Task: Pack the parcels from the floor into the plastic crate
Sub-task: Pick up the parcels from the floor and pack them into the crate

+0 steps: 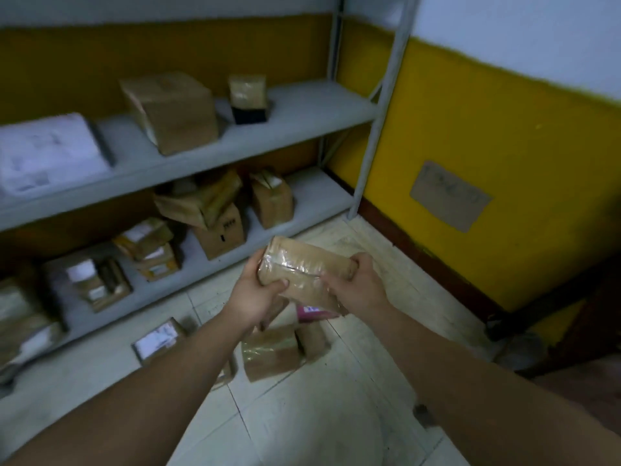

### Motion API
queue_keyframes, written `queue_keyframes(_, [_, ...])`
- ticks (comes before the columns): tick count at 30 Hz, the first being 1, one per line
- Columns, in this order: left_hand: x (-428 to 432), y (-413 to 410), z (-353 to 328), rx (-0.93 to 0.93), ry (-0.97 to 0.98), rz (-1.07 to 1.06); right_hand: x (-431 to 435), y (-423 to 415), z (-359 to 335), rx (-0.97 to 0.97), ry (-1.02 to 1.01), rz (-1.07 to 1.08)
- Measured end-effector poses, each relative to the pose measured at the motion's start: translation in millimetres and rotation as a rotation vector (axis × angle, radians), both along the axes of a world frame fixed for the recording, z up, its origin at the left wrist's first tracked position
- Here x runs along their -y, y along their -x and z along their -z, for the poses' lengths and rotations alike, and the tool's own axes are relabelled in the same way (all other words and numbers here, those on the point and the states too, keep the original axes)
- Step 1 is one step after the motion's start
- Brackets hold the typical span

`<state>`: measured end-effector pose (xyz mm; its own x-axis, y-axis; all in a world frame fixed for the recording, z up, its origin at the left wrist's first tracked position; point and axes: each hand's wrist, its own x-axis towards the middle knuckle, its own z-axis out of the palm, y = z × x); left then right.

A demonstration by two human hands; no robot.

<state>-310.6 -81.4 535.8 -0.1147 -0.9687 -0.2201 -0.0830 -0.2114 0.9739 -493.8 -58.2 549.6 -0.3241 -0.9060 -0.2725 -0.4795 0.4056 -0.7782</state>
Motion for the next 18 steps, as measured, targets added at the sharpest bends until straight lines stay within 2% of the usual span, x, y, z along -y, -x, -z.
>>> queue_keyframes(5, [-48.3,-39.1,-73.3,-0.018,0.042,-0.238,-37.1,-39.3,-64.9,0.054,0.125,-0.107])
queue_keyframes(8, [-82.9,-64.2,-105.9,-0.148,0.057,-0.381,-64.1,-71.5,-97.1,0.093,0.224,-0.107])
queue_keyframes(13, [-137.2,-105.5,-139.4,-0.264,-0.03,-0.257,-96.6,-149.9,-141.6,0.138,0.253,-0.198])
queue_keyframes(14, [-145.1,-121.2,-144.2,-0.286,-0.037,-0.28,-102.3,-167.8,-146.9,0.108,0.235,-0.256])
queue_keyframes(17, [-170.5,-183.0,-156.3,-0.314,-0.032,-0.341,-118.4,-221.6,-162.9,-0.146,0.193,-0.453])
queue_keyframes(18, [-182.3,-207.5,-158.7,-0.307,-0.033,-0.335,-123.6,-245.4,-168.7,-0.162,0.204,-0.475])
